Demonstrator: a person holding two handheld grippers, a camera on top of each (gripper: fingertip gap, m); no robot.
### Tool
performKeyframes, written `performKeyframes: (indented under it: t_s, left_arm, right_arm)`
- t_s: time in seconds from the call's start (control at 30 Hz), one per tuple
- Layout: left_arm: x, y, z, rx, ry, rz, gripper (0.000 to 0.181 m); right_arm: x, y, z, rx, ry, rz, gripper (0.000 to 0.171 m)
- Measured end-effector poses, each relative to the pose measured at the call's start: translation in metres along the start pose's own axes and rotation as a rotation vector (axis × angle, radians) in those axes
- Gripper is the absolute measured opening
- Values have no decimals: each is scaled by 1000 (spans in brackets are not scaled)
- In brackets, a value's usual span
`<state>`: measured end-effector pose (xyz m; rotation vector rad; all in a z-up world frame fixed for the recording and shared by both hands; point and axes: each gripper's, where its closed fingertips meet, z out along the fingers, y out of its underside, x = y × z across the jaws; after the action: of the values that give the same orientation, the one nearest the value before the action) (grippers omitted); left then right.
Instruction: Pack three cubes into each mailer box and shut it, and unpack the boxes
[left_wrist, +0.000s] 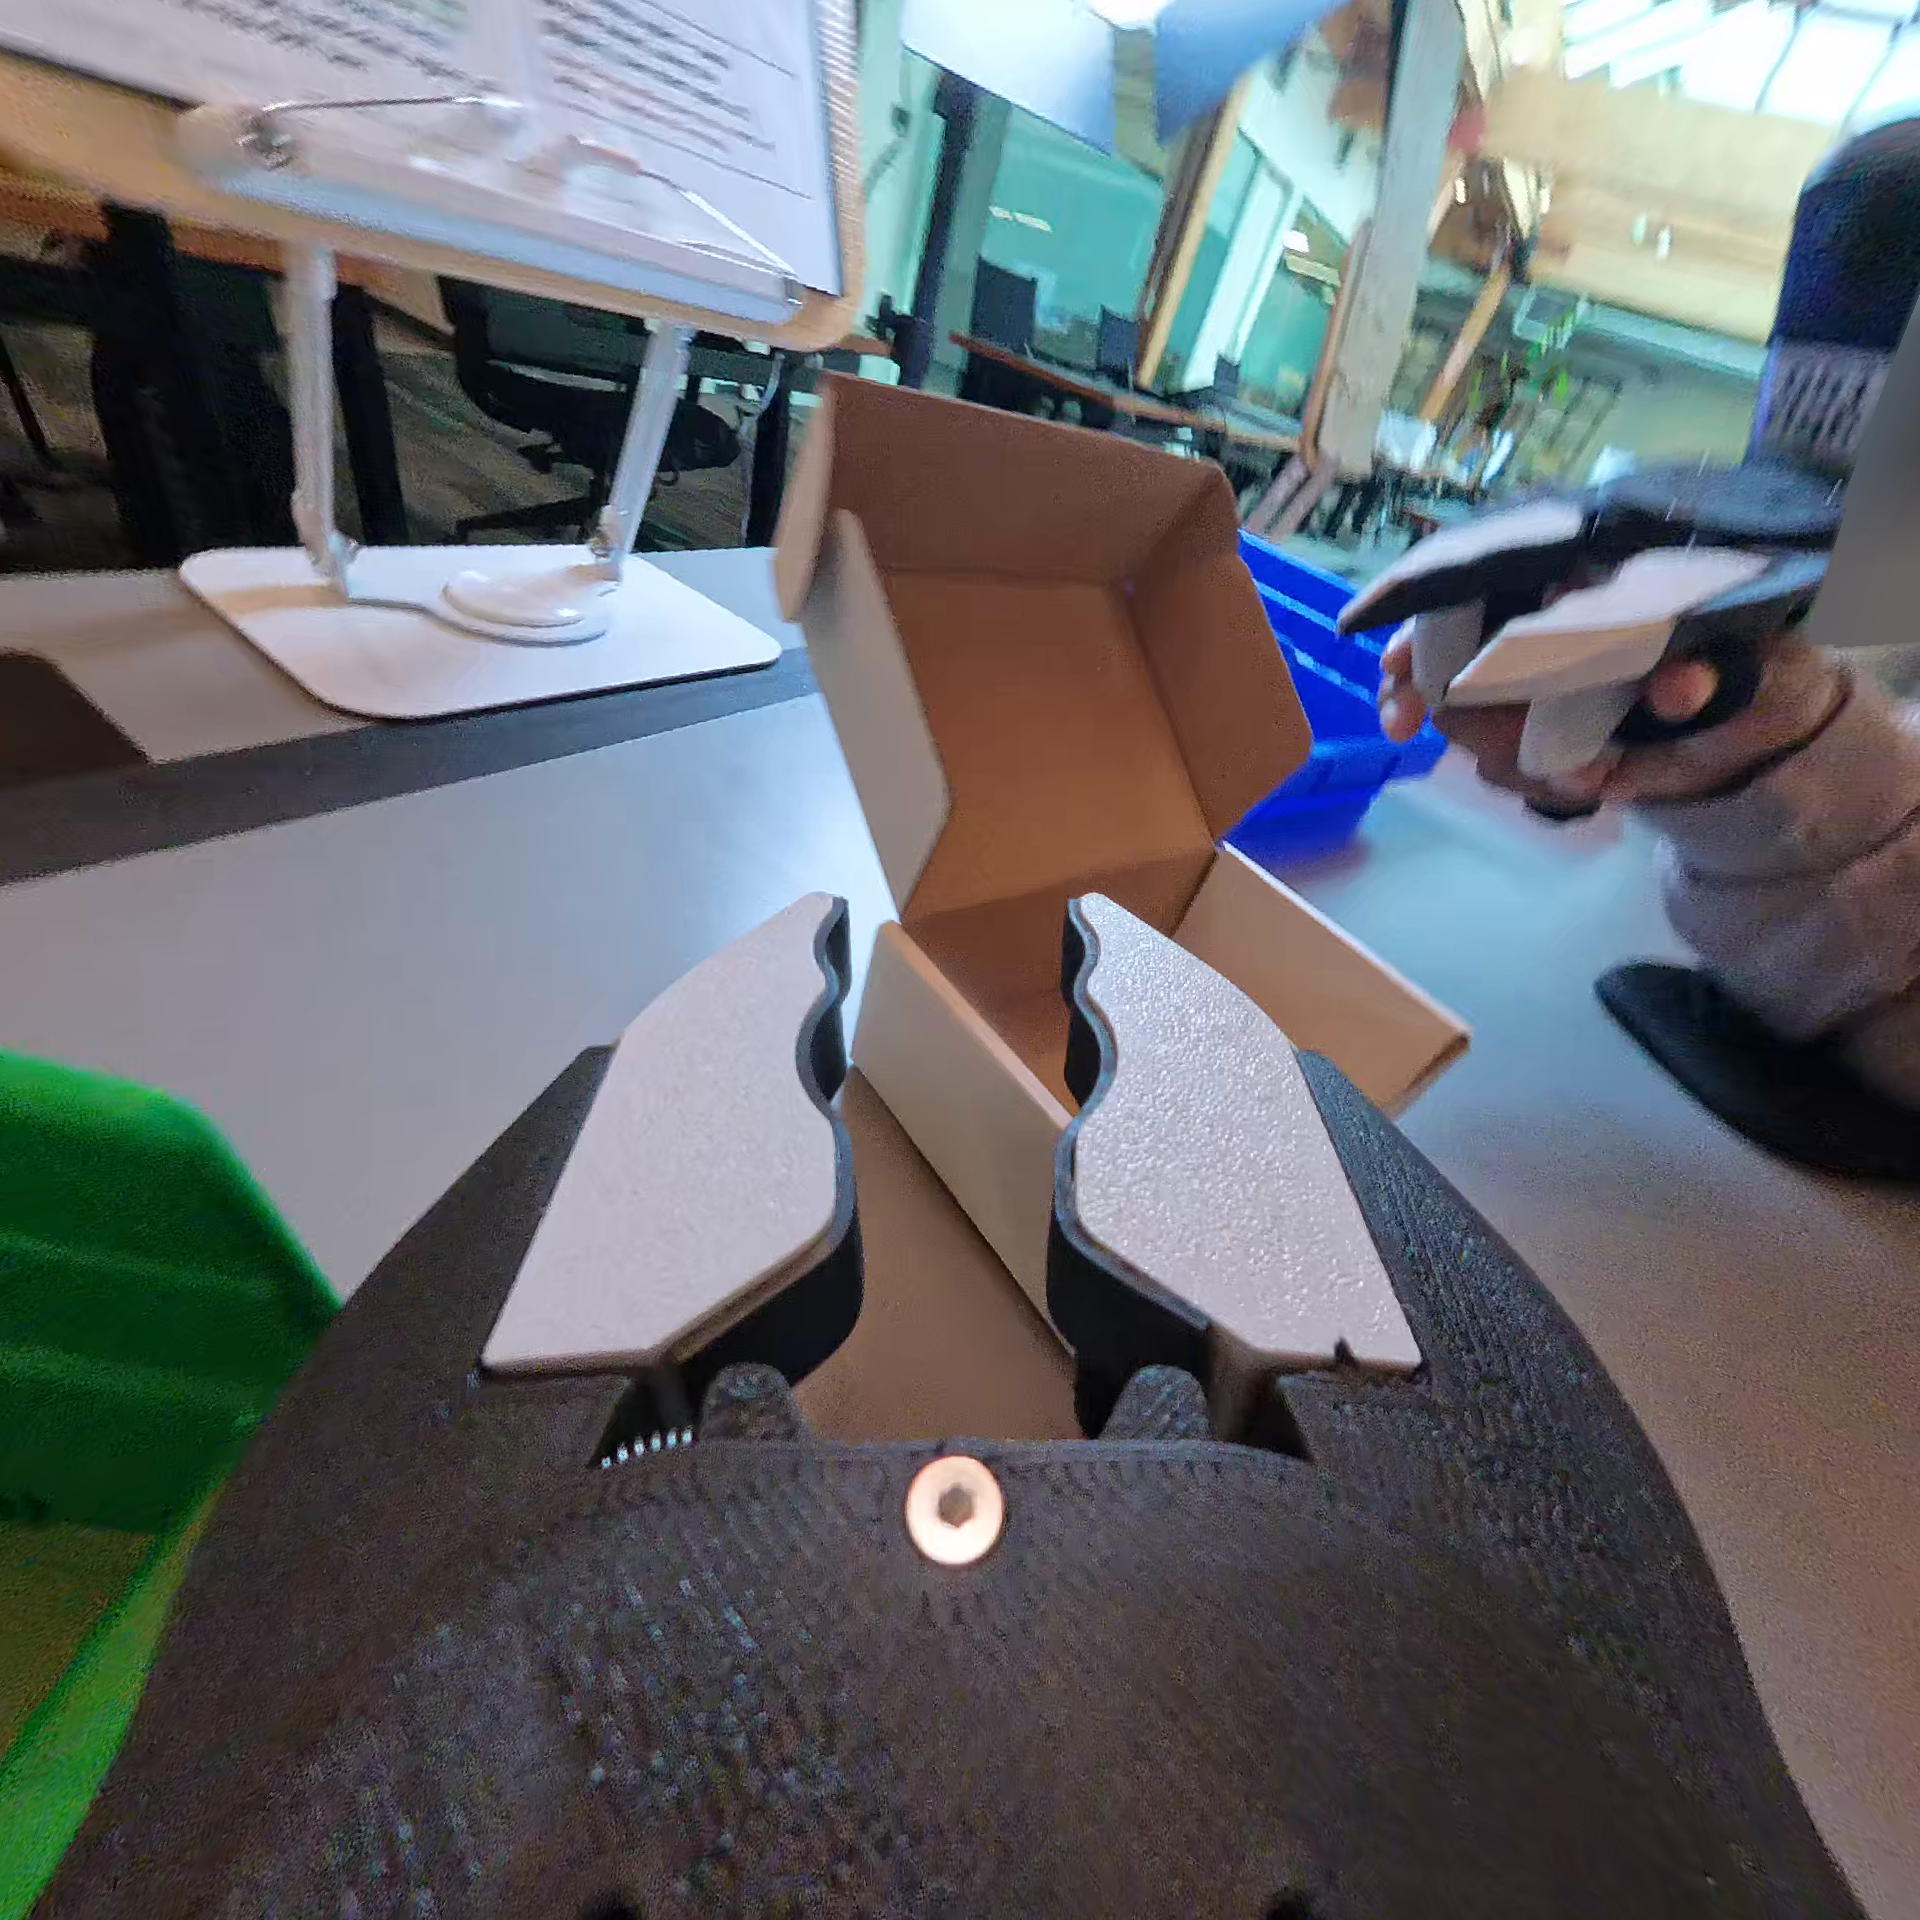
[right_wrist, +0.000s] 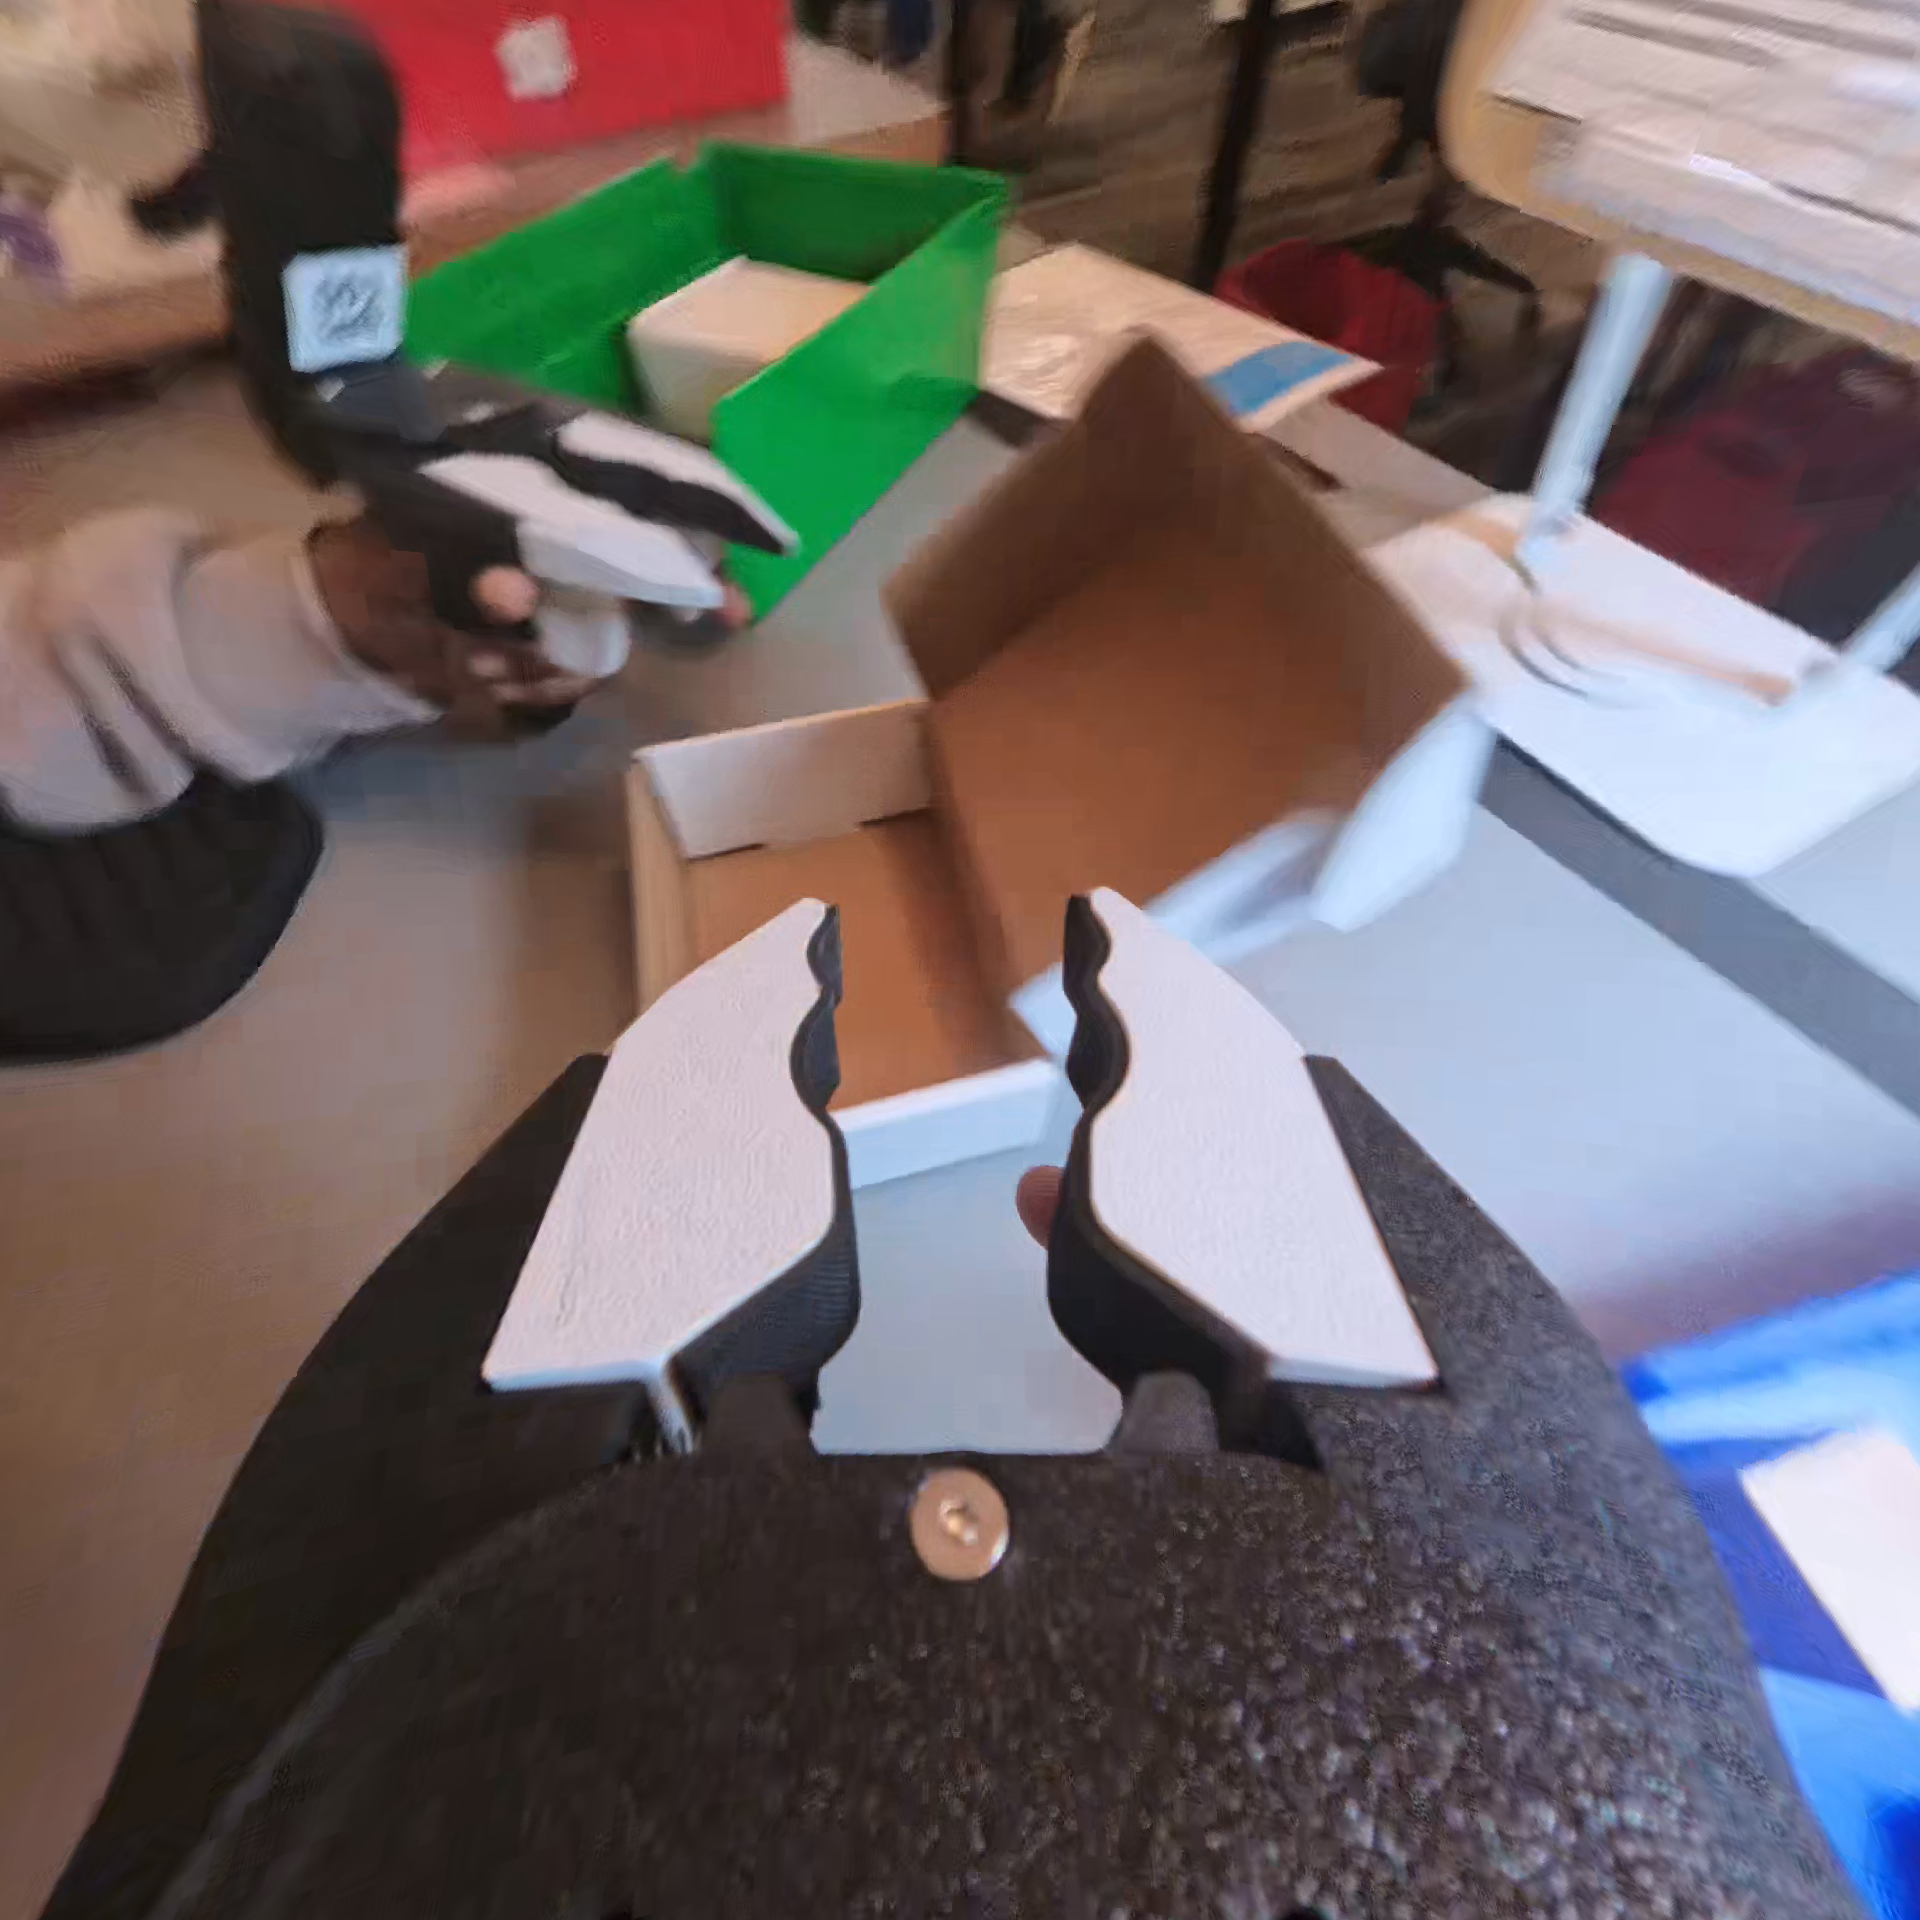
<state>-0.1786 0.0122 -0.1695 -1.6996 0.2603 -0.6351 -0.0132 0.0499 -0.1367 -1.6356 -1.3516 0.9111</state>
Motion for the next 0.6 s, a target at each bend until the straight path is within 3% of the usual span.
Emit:
performKeyframes:
  t_s: [0.07,0.17,0.33,0.47,0.6]
  left_arm:
    - [-13,-5,2,45,9,-139,40]
    - [-18,4,15,15,45,-260,46]
    - [1,30,31,-124,60,-165,40]
    - [20,39,33,-184,66,18,29]
    - [50,47,32,-213,176,129,24]
  right_arm:
    - [30,16,-6,6,18,125,46]
    - [33,37,8,-21,-70,278,58]
    - [21,42,40,22,-104,309,71]
    - [24,39,48,86,-91,279,53]
    - [21,42,46,128,-86,170,43]
